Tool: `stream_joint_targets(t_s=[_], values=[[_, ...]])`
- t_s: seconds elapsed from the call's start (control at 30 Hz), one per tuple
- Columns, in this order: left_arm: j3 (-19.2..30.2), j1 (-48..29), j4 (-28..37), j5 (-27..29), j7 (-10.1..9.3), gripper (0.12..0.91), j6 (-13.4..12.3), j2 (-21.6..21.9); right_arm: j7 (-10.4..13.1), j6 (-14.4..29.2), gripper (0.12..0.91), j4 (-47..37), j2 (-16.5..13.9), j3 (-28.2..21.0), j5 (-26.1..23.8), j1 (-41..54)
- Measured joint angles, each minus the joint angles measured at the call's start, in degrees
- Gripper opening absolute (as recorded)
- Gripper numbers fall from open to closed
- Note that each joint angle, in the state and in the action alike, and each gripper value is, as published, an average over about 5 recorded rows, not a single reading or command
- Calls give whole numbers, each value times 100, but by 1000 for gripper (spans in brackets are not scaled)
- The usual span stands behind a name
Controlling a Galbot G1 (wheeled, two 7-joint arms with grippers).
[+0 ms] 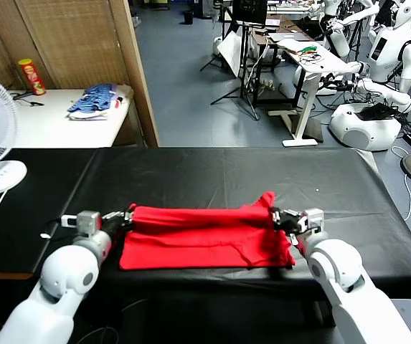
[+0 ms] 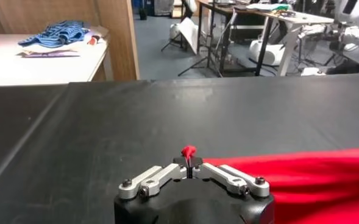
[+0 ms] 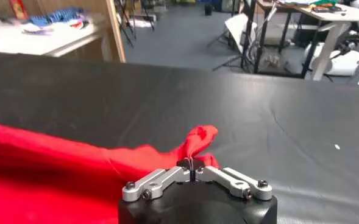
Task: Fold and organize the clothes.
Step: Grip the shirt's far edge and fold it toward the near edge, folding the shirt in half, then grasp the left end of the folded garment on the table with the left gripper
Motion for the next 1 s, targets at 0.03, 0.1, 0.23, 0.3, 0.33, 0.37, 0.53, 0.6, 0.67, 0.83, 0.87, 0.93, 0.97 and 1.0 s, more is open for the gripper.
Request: stream_joint_targets(t_s=[0.03, 0.1, 0.23, 0.3, 0.33, 0.37, 0.53, 0.6, 0.67, 0.83, 0.87, 0.93, 0.97, 1.0], values=[[-4, 55, -19, 46, 2, 133, 0, -13, -3, 0, 123, 1, 2, 7, -13, -29], [-8, 165, -40, 145, 9, 133, -1, -43, -32, 0, 124, 5, 7, 32, -23, -78], [-9, 358, -80, 272, 18, 141, -2, -103, -158, 0, 187, 78, -11, 111, -23, -183], [-9, 436, -119, 314, 15, 196, -3, -123, -195, 0, 285, 146, -32, 164, -22, -244], [-9, 472, -144, 337, 11, 232, -3, -131, -209, 0, 334, 182, -43, 194, -22, -276], [-9, 507, -170, 356, 7, 281, -3, -137, -224, 0, 384, 219, -55, 228, -20, -310], [-53, 687, -362, 362, -10, 565, -4, -149, -265, 0, 666, 396, -86, 464, 28, -430], [-98, 730, -449, 312, -10, 674, -4, -162, -186, 10, 746, 420, -59, 553, 40, -413], [-144, 732, -511, 230, -12, 744, -4, -187, -60, 88, 781, 383, 1, 597, 22, -353], [-151, 471, -372, -48, -13, 796, -4, -320, 113, 424, 797, 21, 278, 497, -239, -50], [-136, 382, -288, -125, -8, 797, -4, -353, 117, 465, 798, -83, 343, 456, -299, 21], [-93, 198, -91, -254, 15, 798, -4, -416, 121, 510, 798, -294, 475, 375, -379, 155], [-67, 107, 17, -295, 33, 798, -4, -446, 126, 518, 798, -397, 539, 338, -410, 217], [-39, 20, 128, -323, 53, 798, -4, -478, 129, 522, 798, -494, 602, 302, -442, 274]])
